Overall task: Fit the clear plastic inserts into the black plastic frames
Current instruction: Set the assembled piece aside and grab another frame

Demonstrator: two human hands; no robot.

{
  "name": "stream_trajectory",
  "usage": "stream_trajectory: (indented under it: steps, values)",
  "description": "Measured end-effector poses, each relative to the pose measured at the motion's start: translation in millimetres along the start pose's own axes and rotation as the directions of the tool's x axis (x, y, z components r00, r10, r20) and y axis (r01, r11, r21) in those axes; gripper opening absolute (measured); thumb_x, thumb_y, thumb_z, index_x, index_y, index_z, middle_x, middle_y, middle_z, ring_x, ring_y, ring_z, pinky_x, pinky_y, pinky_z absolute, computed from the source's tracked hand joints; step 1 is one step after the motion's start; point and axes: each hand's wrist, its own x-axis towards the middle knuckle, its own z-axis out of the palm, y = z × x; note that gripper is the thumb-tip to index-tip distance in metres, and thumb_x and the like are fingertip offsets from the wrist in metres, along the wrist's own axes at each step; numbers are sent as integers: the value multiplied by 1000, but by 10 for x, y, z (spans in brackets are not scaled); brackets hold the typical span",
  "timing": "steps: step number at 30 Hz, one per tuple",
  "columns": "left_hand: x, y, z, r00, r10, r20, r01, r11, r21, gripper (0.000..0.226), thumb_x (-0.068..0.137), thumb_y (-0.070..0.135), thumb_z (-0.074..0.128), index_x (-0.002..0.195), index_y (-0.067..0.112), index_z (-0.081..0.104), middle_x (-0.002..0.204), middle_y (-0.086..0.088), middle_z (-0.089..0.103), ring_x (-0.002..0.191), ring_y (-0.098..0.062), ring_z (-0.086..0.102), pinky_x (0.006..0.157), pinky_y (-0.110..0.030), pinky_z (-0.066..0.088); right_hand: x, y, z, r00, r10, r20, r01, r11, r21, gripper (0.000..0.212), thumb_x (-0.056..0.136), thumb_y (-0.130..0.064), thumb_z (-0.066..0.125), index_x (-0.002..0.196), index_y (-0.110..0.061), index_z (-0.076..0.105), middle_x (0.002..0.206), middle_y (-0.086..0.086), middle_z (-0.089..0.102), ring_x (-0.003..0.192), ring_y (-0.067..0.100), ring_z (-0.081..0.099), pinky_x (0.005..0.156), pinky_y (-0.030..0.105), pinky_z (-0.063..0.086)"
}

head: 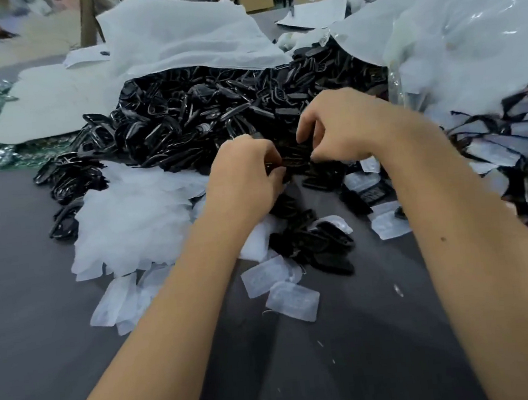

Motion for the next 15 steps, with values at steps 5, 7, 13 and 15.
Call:
stream_trajectory:
  steps: [5,7,13,15]
  values:
    - [-45,-128,-64,996,-47,-76,44,998,-45,13,87,22,80,98,15,78,96,-4,72,93,-24,65,84,-39,52,49,-62,200,989,4,-151,5,999,54,25,86,-9,77,99,-31,76,94,-2,69,91,21,68,79,34,56]
    - [-65,-160,-54,990,-108,-89,97,987,-125,12,86,19,83,96,17,77,93,1,69,83,-15,61,81,-36,54,51,-68,240,987,-7,-159,14,999,46,22,85,-23,84,105,-29,76,95,-4,67,96,22,68,84,35,56]
    - [-147,-233,-35,970,-181,-160,107,917,-383,19,79,8,86,89,16,73,74,-2,65,63,-14,56,67,-29,52,108,-79,465,968,0,-253,-3,1000,-8,33,89,-17,76,120,-21,67,116,6,66,107,28,63,88,39,54]
    - [-167,-272,-33,962,-192,-196,101,912,-398,14,82,10,84,86,14,72,72,-3,64,60,-7,51,64,-23,47,118,-64,482,968,11,-250,-12,1000,-2,28,87,-9,74,113,-20,72,113,7,69,101,27,65,87,40,56]
